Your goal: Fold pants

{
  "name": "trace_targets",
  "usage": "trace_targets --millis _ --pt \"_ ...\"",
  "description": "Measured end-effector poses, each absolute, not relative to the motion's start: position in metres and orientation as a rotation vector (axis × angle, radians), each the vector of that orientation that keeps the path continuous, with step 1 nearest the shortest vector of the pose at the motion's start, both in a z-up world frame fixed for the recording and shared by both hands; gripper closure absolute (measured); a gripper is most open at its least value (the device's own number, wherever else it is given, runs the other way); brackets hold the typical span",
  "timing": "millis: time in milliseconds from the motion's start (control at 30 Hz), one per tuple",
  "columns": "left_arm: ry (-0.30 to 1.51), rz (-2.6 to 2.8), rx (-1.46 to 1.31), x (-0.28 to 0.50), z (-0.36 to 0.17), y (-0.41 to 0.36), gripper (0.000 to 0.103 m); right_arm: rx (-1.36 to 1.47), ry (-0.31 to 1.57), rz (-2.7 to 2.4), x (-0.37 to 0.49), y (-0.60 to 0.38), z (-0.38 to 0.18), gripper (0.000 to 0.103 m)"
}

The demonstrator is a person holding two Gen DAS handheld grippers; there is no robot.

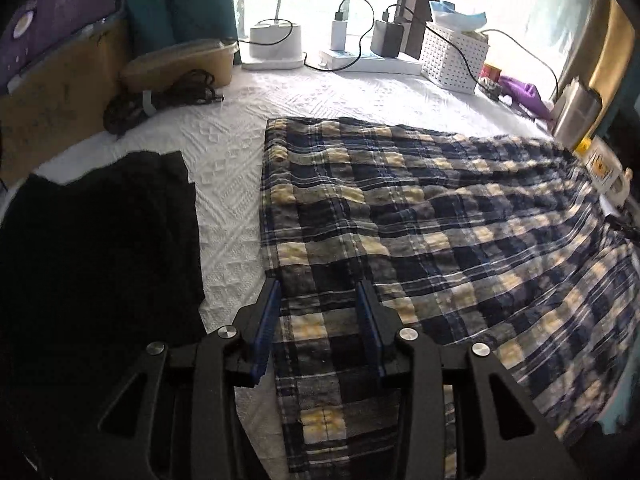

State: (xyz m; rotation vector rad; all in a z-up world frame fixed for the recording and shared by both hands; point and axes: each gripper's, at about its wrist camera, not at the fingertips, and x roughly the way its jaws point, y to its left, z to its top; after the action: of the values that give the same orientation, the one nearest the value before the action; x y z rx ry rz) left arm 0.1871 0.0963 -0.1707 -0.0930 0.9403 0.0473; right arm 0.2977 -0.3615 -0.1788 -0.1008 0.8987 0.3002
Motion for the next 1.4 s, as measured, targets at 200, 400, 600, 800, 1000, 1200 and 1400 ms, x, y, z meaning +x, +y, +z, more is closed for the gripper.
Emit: trace_targets --millis 200,400,600,800,1000,1200,1400 --pt "0.923 0.119 -0.050 0.186 -0.172 0.105 0.065 -0.207 0.866 0.197 0.285 -0.359 -0.176 0.075" --pt "0.916 0.149 -0.149 0.171 -0.160 0.130 0.065 -0.172 0.795 0.114 0.253 -0.387 -0.154 0.075" --pt "0.863 0.101 -0.154 0.143 -0.143 0.123 0.065 -0.215 0.779 0.073 0.204 -0.397 -0.149 0.026" --pt "0.850 0.066 -0.176 0.109 -0.138 0.113 0.065 -0.253 0.751 0.036 0.151 -0.401 -0.152 0.021" --pt "0.852 0.058 -0.221 0.085 -0.139 0.112 0.065 -0.342 0.748 0.022 0.114 -0.394 -0.165 0.021" --pt "0.843 0.053 -0.226 0.077 -0.134 0.108 0.065 -0.499 0.750 0.035 0.099 -0.368 -0.193 0.021" --pt "0.839 0.043 -0.214 0.078 -0.128 0.103 0.065 -0.561 0.716 0.086 0.094 -0.343 -0.203 0.022"
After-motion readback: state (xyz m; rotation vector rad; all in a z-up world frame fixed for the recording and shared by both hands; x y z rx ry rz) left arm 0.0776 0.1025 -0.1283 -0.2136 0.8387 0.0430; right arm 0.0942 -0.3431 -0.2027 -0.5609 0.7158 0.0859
